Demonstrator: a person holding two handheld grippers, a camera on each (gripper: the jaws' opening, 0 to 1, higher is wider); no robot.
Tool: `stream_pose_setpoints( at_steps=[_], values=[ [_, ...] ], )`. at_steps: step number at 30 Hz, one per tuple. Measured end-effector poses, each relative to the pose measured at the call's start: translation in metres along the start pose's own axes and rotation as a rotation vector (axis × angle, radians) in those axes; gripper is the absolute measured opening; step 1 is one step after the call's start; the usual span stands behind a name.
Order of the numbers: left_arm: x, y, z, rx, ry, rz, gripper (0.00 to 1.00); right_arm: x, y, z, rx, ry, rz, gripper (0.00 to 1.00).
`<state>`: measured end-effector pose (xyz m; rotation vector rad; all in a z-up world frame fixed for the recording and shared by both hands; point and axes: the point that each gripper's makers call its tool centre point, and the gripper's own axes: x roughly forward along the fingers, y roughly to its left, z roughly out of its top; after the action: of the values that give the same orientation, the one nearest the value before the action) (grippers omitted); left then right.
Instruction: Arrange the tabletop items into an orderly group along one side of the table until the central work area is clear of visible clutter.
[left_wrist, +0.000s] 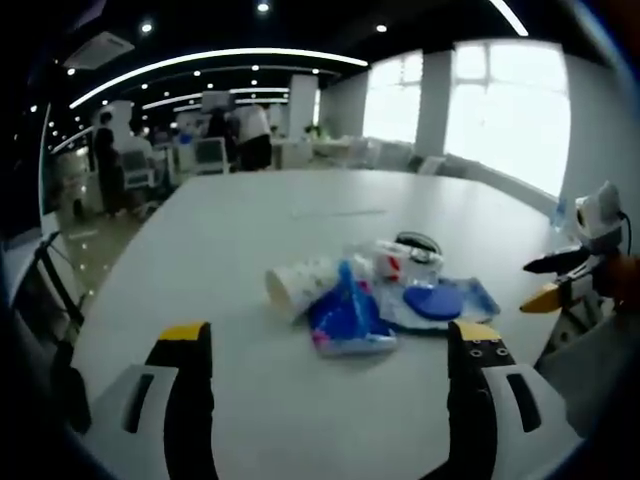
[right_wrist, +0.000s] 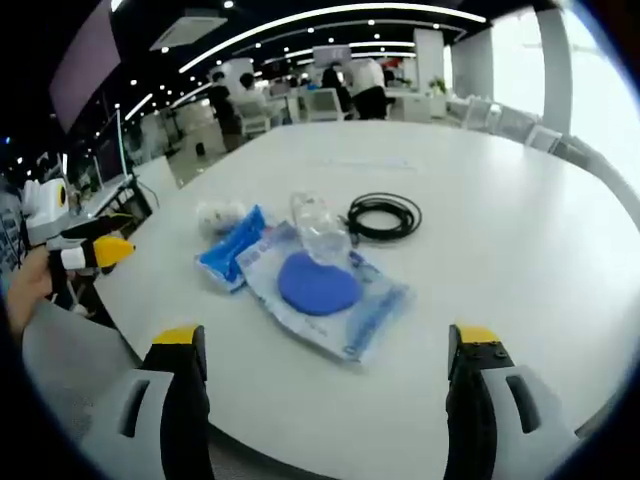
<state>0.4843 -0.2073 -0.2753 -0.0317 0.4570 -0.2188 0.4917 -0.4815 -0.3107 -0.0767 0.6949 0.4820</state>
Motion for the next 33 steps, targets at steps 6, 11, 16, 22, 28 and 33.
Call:
stream_pose_setpoints(
  at_steps=[6,11,16,22,28,33],
  values=[
    [0.0000,0.0002,-0.0016,0.002,0.007,-0.002,0.94,0.0004,0.0007,-0.0024,-0.003,0.012,0.000,1.00],
    [-0.0005,0.0004,-0.0027,0.006,0.013,-0.002,0.94,0.0000,0.0004,-0.0028,-0.002,0.013,-0.004,1.00],
    [-0.0007,0.0006,-0.0028,0.007,0.014,-0.001,0.94,-0.0001,0.0009,-0.0032,-0.003,0.015,-0.003,1.00],
    [-0.0007,-0.0002,-0.0030,0.007,0.014,-0.004,0.94,0.0000,0.0019,-0.0048,-0.005,0.022,0.000,1.00],
    [-0.0005,-0.0006,-0.0037,0.011,0.019,-0.004,0.94,0.0001,0.0018,-0.0050,-0.005,0.023,0.000,1.00],
    [-0.0003,-0.0010,-0.0043,0.014,0.023,-0.006,0.94,0.0002,0.0020,-0.0054,-0.005,0.026,0.002,1.00]
  ],
)
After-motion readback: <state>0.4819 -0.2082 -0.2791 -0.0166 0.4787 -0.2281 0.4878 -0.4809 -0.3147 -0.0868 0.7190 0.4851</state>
